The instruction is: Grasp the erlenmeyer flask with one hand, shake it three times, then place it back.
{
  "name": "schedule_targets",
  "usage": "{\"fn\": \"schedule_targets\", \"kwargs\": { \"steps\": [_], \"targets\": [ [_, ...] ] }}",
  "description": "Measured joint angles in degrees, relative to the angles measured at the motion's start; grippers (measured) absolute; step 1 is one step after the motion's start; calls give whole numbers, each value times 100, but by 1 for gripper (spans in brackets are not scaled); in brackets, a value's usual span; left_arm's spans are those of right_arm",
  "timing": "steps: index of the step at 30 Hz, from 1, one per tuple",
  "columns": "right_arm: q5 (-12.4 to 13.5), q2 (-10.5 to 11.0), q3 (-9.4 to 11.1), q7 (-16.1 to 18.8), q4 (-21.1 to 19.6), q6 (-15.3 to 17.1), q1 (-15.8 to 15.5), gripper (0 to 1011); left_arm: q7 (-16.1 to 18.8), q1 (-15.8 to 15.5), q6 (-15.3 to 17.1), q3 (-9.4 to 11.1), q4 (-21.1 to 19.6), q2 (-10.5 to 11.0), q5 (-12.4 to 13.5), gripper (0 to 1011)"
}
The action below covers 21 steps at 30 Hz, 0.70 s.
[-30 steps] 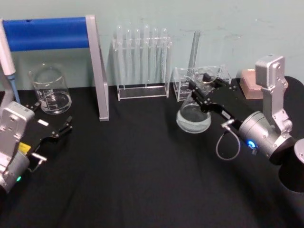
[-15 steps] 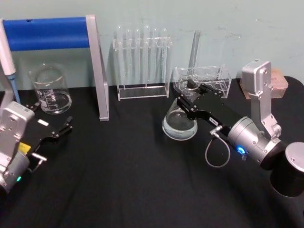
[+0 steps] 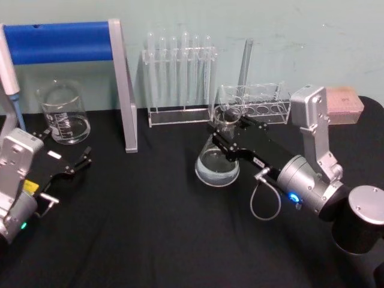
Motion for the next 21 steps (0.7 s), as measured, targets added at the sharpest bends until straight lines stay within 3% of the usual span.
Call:
{"fn": "schedule_targets", "kwargs": {
  "steps": [21],
  "targets": [
    [-99,-63,-219,225,467,-390,20,449,0,1,0,0,0,0,0,1001]
  ]
}}
